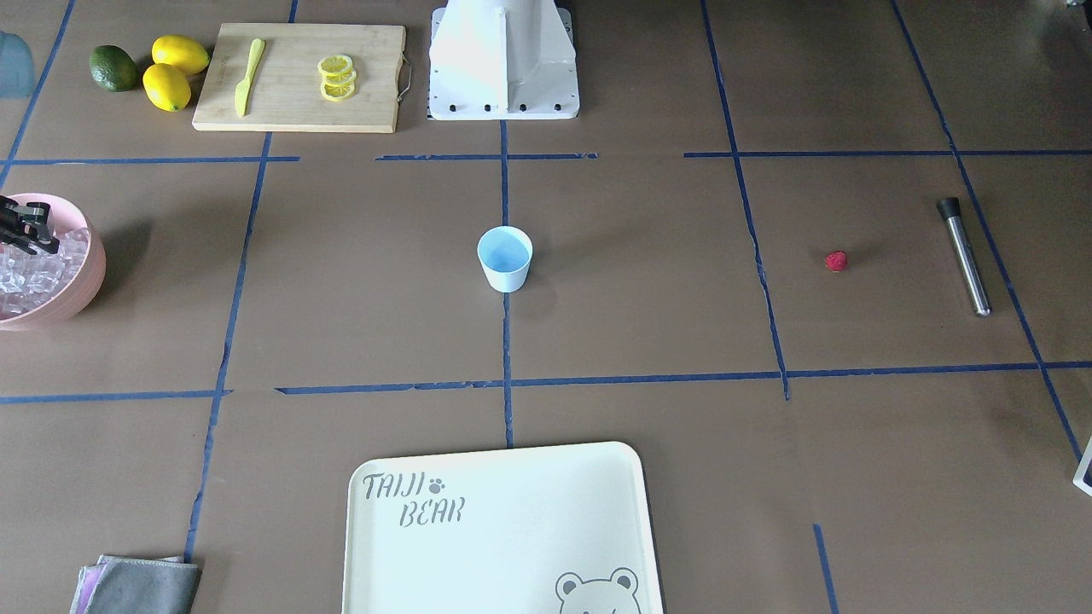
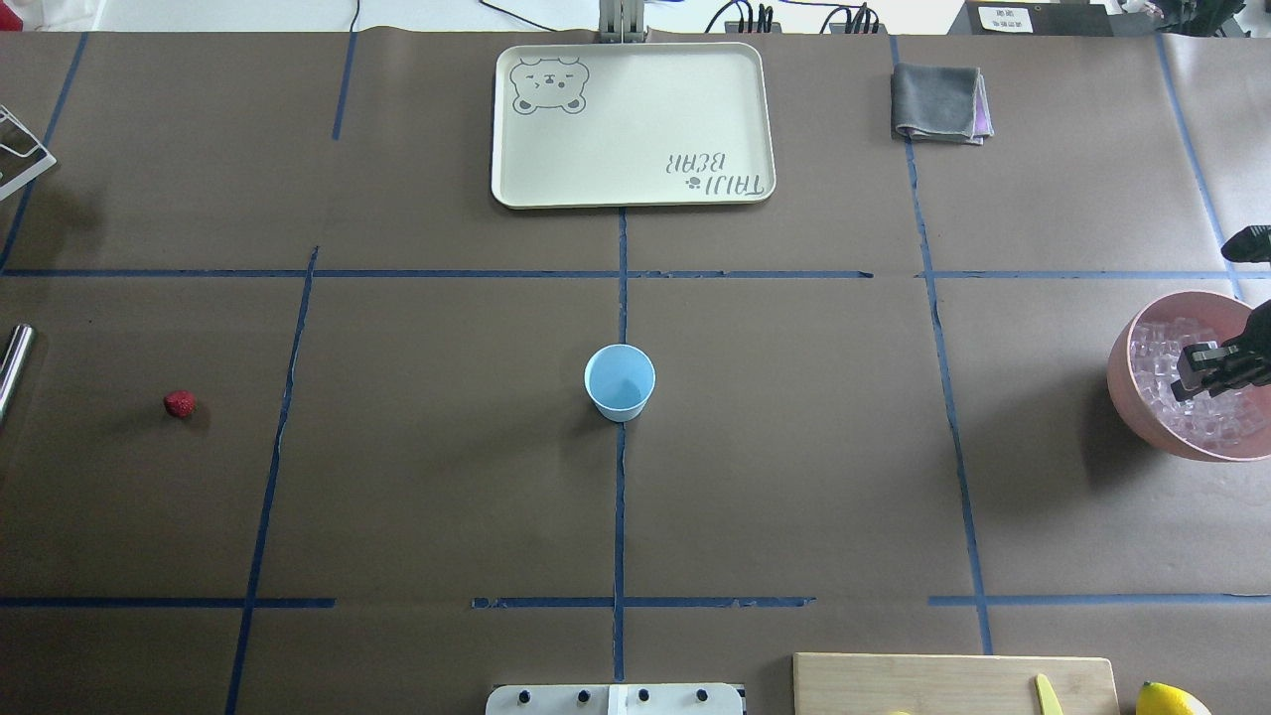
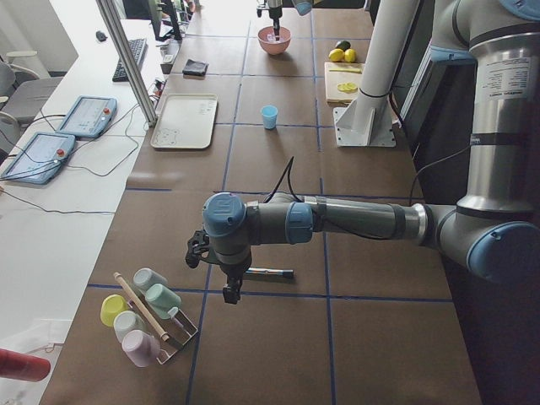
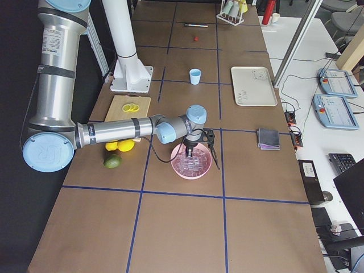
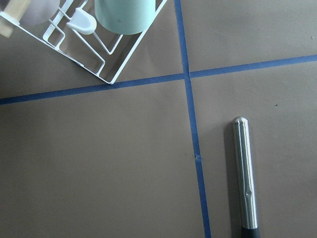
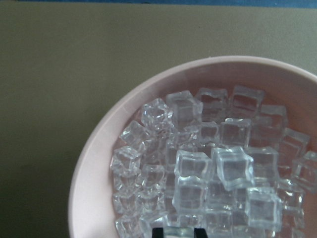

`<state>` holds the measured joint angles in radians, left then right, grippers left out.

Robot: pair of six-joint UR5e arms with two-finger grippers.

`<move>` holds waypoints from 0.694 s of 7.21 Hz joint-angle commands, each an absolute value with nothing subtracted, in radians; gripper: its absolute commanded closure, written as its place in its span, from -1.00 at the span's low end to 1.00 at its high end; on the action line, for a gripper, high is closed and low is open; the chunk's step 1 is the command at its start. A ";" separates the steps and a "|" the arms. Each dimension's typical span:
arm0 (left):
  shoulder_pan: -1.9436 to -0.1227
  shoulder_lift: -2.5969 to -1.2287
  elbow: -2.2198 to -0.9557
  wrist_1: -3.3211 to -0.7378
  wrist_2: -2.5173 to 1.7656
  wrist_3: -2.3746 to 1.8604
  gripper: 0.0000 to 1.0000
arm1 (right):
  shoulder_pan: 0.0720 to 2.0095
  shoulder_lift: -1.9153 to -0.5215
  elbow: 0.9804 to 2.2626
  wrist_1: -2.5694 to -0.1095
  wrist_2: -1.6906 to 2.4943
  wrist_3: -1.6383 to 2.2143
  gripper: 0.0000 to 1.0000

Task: Mash ice and strawberries in cup
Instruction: 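Lower the right gripper into the pink bowl and grasp an ice cube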

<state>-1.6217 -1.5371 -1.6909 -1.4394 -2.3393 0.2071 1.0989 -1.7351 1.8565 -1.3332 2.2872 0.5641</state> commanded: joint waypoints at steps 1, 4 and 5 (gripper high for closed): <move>-1.621 -1.537 -1.695 -1.439 -2.339 0.206 -1.00 | 1.161 -1.784 2.079 -1.494 2.296 0.563 1.00; -1.621 -1.539 -1.712 -1.439 -2.339 0.204 -1.00 | 1.136 -1.422 2.146 -1.878 2.286 0.574 1.00; -1.621 -1.539 -1.718 -1.439 -2.339 0.189 -1.00 | 1.082 -1.246 2.099 -1.978 2.283 0.634 1.00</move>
